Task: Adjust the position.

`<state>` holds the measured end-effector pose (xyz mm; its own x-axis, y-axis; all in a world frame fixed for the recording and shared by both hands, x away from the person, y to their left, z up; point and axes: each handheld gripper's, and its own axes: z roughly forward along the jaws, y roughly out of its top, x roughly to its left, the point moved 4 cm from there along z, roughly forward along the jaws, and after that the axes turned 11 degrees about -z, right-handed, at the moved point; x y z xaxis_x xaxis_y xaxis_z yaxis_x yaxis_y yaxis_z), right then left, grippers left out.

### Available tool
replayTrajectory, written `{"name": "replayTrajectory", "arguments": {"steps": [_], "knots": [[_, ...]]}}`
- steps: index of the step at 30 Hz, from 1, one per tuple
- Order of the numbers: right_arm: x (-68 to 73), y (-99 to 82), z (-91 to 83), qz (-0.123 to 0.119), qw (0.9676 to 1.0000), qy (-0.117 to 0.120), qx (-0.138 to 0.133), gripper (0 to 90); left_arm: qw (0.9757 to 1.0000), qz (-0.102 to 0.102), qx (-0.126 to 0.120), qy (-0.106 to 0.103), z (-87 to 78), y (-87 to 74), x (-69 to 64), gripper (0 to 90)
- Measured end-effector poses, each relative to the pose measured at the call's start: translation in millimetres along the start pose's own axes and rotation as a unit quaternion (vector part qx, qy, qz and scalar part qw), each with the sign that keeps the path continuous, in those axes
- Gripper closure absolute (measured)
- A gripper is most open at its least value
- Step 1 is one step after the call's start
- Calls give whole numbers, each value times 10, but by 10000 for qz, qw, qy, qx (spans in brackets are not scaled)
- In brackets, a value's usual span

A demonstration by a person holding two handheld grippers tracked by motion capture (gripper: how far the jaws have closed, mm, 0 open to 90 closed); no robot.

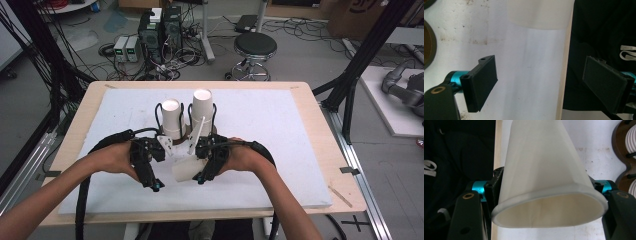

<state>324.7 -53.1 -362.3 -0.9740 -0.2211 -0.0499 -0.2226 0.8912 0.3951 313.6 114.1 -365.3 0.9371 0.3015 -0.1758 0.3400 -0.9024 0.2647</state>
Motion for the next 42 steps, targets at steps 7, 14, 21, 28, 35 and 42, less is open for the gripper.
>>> {"name": "replayTrajectory", "arguments": {"steps": [7,14,21,28,35,42], "knots": [[-3,27,5,-76,9999,48,102,342,10000,-16,76,-31,49,52,1,122],[-2,48,21,-112,9998,90,155,343,9998,45,203,-75,100,136,-10,126],[16,73,39,-173,9997,129,121,343,9997,0,222,-133,160,203,-31,129],[24,87,37,-217,9996,134,94,343,9995,44,258,-171,189,252,-27,131],[26,88,16,-252,9996,130,42,344,9993,97,296,-197,204,259,-14,137],[18,86,2,-193,9998,98,-29,344,9996,153,170,-190,189,267,-13,151]]}}
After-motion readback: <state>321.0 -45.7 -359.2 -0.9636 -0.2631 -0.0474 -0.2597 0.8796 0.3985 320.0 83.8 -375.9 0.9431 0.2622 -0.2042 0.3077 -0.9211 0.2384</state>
